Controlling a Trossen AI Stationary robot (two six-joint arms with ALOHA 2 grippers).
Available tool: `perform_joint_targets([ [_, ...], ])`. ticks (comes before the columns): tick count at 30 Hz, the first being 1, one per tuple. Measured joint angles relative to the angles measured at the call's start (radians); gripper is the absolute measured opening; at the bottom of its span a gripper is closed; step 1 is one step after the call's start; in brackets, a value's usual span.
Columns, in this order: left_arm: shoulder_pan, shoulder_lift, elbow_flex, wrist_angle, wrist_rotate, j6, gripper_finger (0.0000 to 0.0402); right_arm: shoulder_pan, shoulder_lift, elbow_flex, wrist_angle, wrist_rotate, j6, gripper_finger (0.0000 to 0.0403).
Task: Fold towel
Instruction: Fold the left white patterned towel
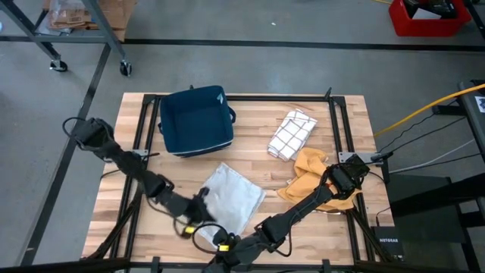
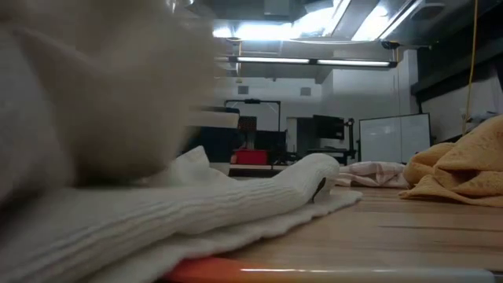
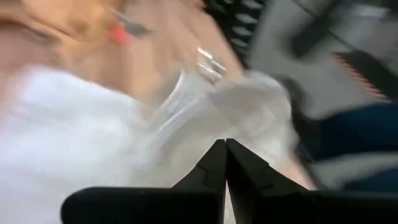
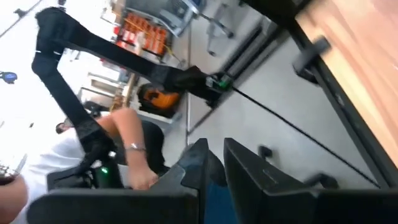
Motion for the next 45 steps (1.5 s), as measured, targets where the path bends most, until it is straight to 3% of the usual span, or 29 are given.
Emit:
perform_joint_targets([
  [6,0.145,0.029,0.0,0.033,-0.017,0.035,0.0001,0.0,0.0,0.0,0.054,0.016,-0.044,0.0056],
  [11,0.177,-0.029,0.0,0.017,0.038,0.087,0.0001,0.001,0.0,0.0,0.046,0.024,-0.044,0.0056],
  [18,0.13,-0.231,0.0,-0.245,0.189,0.24,0.0005,0.0,0.0,0.0,0.003,0.024,-0.044,0.0056],
  [24,0.051,-0.39,0.0,-0.487,0.28,0.158,0.0021,0.0,0.0,0.0,-0.026,0.031,-0.044,0.0056],
  [31,-0.015,-0.476,0.0,-0.654,0.286,0.109,0.0065,-0.029,0.0,0.0,-0.041,0.034,-0.072,0.0057],
  [35,-0.027,-0.48,0.0,-0.733,0.285,0.11,0.0102,-0.058,0.0,0.0,-0.032,0.034,-0.096,0.0084],
  [40,-0.039,-0.48,0.0,-0.835,0.285,0.144,0.0138,-0.095,0.0,0.0,-0.042,0.034,-0.124,0.0149],
  [45,-0.046,-0.479,0.0,-0.883,0.284,0.216,0.0155,-0.131,0.0,0.0,-0.063,0.003,-0.387,0.0201],
])
